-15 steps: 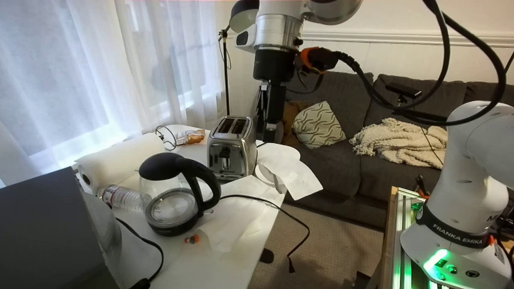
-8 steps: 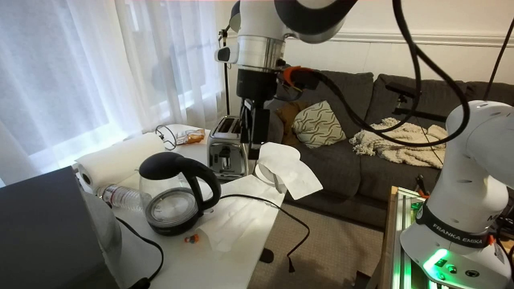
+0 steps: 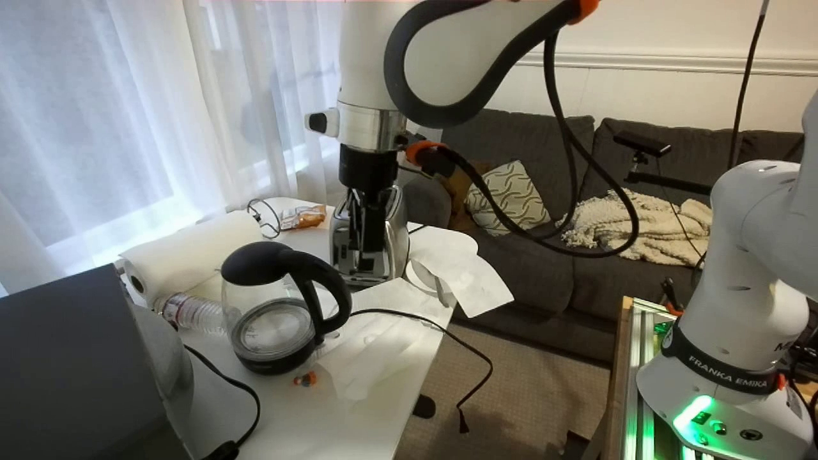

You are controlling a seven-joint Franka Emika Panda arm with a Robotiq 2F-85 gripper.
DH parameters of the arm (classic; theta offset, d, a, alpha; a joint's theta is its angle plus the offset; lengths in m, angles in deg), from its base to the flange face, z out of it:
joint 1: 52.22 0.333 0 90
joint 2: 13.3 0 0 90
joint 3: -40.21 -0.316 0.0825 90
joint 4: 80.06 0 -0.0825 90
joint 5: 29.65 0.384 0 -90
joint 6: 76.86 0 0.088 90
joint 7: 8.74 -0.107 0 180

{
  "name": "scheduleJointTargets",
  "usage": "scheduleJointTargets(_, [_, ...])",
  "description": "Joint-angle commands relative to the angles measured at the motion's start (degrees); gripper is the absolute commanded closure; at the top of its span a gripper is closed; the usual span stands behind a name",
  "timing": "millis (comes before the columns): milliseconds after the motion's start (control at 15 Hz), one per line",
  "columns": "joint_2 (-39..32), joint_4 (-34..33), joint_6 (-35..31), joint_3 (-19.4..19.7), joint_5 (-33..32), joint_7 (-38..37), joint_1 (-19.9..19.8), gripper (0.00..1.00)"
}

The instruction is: Put the electric kettle on the table

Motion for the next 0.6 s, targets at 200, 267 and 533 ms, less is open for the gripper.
scheduleJointTargets(200, [-8.0,-5.6,-5.0,-2.2,-5.1,-5.1,-1.2,0.00])
scheduleJointTargets(267, [-8.9,-6.1,-5.3,-2.3,-6.5,-6.5,-1.2,0.00])
scheduleJointTargets(533, [-11.9,-7.9,-6.6,-2.2,-12.9,-14.1,-0.9,0.00])
